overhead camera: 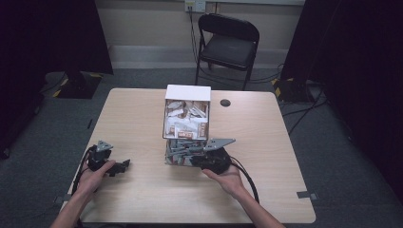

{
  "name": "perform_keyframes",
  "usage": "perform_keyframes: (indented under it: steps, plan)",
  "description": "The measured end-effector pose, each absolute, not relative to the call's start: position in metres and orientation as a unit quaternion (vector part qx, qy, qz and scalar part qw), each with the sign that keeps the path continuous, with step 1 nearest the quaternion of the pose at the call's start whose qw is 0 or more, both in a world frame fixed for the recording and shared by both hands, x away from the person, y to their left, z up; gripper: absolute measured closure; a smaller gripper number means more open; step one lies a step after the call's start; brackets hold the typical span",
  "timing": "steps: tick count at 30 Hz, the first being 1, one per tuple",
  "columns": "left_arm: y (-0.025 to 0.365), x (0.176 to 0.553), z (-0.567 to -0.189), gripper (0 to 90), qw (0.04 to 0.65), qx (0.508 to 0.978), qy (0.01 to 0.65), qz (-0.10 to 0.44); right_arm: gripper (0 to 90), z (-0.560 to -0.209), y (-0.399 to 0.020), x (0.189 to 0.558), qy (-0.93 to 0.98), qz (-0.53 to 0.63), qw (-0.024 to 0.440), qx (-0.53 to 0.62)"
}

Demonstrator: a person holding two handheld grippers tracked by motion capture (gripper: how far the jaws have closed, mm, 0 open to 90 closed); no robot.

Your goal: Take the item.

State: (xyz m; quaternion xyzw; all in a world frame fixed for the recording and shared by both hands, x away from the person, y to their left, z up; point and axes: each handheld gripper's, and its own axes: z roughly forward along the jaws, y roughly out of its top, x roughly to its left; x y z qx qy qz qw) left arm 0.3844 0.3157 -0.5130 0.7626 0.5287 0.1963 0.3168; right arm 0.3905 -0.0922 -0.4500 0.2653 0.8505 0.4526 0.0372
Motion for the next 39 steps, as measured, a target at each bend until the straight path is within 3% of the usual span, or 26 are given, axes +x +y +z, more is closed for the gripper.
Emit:
perform_keyframes:
  steps: [12, 39]
  plan:
    - [0.3157, 0.3844, -0.5131, 0.0, 0.317, 0.762, 0.529, 0.197, 88.4, -0.4514, -0.0919, 0.3899, 0.854, 0.449, 0.052, 0.256]
    - [0.3157, 0.3844, -0.5129, 0.0, 0.317, 0.763, 0.529, 0.196, 89.1, -0.4461, -0.0992, 0.3892, 0.853, 0.458, 0.053, 0.246]
